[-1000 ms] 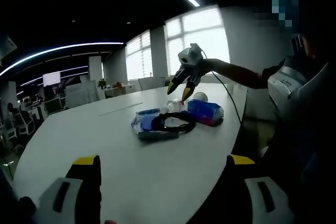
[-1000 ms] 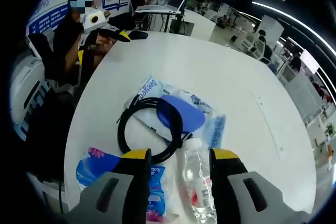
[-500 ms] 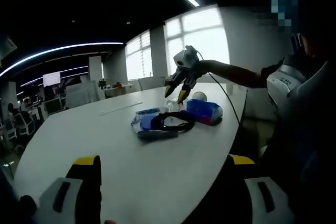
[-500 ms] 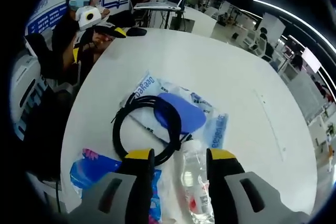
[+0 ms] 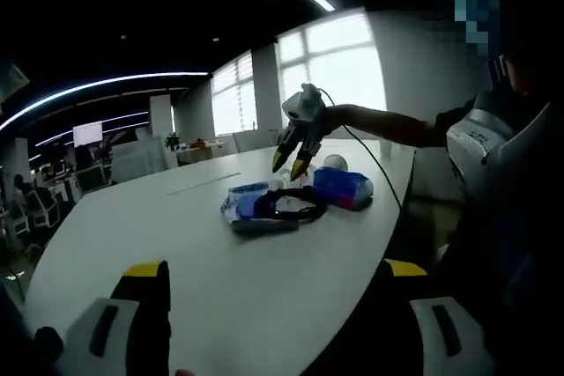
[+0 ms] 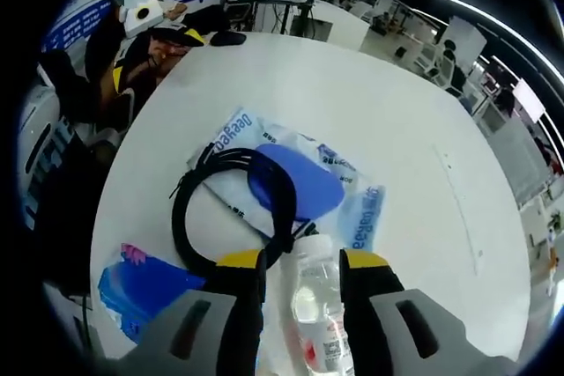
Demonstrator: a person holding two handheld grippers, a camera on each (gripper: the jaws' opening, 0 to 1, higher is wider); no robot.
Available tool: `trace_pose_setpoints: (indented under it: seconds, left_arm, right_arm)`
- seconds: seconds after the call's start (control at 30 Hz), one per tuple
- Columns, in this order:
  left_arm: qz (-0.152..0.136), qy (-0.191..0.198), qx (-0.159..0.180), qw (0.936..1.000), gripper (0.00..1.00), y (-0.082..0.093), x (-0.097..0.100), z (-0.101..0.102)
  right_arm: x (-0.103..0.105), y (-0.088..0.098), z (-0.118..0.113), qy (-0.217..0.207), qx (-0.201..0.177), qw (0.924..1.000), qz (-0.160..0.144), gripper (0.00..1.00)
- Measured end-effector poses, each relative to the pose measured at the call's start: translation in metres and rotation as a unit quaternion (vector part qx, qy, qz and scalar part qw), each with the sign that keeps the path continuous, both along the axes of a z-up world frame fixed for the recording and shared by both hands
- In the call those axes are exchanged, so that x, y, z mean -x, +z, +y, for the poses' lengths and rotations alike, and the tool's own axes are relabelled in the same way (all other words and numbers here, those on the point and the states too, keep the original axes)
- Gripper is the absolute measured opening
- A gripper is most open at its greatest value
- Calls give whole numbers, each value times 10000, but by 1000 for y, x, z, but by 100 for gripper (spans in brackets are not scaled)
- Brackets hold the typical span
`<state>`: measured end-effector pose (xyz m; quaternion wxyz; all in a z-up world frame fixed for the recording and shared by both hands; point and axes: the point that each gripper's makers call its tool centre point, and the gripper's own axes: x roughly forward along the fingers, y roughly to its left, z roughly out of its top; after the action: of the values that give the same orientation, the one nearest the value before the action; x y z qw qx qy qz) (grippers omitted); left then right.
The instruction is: Arrange the tabletop items into an orderly group along one side of the table until the central work area is clear of visible clutter.
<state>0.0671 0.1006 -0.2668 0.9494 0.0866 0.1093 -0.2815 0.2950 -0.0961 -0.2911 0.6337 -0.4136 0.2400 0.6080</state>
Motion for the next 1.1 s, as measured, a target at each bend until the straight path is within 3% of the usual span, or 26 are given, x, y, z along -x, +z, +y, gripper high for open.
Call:
trace_pose_setpoints:
  seconds: [1.1]
  left_arm:
    - [14,-12,55,10000,96,-5,5,0]
  right_arm:
    - [-14,-26,5,228,405,9987,-215,23]
